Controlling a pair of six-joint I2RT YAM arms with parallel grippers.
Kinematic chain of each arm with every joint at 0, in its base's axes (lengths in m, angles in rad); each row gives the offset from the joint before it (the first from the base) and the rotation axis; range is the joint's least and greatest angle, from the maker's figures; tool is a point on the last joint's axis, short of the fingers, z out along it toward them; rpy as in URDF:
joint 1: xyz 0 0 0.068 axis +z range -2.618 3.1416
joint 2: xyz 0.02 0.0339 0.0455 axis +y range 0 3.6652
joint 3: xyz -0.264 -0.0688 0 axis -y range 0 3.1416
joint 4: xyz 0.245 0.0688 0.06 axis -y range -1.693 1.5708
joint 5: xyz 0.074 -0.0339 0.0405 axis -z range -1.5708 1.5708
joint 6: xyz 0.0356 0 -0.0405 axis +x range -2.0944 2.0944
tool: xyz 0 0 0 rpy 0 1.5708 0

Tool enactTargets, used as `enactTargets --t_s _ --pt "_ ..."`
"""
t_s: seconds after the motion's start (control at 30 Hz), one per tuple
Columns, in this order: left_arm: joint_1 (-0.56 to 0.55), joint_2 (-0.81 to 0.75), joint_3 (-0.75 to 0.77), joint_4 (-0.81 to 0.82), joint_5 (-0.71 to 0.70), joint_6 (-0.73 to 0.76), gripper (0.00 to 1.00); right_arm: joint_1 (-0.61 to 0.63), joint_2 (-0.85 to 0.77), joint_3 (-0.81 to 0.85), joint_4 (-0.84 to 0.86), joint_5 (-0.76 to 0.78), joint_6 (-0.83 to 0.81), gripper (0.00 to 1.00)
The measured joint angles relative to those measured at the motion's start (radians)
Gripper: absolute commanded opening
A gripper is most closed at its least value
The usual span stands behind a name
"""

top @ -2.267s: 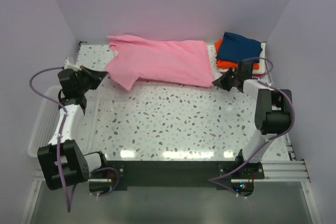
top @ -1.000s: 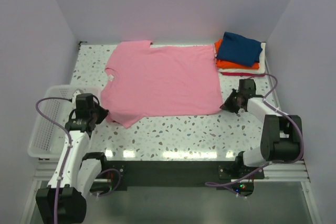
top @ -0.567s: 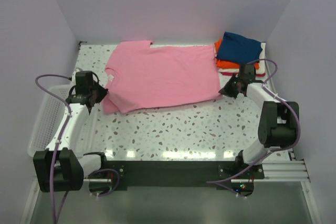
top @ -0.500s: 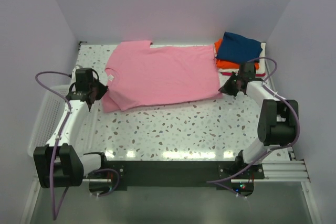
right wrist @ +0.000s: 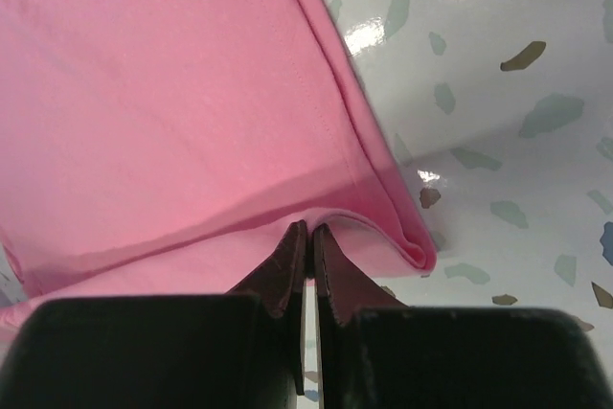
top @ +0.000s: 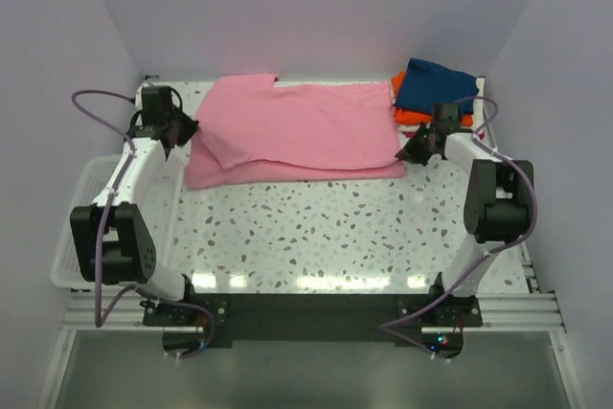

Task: Fold and stack the t-shirts
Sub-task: Fold the tshirt

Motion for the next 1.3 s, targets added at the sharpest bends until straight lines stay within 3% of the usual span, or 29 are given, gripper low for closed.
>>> enactTargets --t_s 0.4,1.3 --pt "0.000 0.154 0.106 0.016 0.024 0.002 0.00 -0.032 0.079 0.035 0.018 -0.039 0.036 0.00" --pt "0.000 0.282 0.215 0.018 0.025 0.000 0.00 -0.050 0.208 0.172 0.050 -0.127 0.072 0.00"
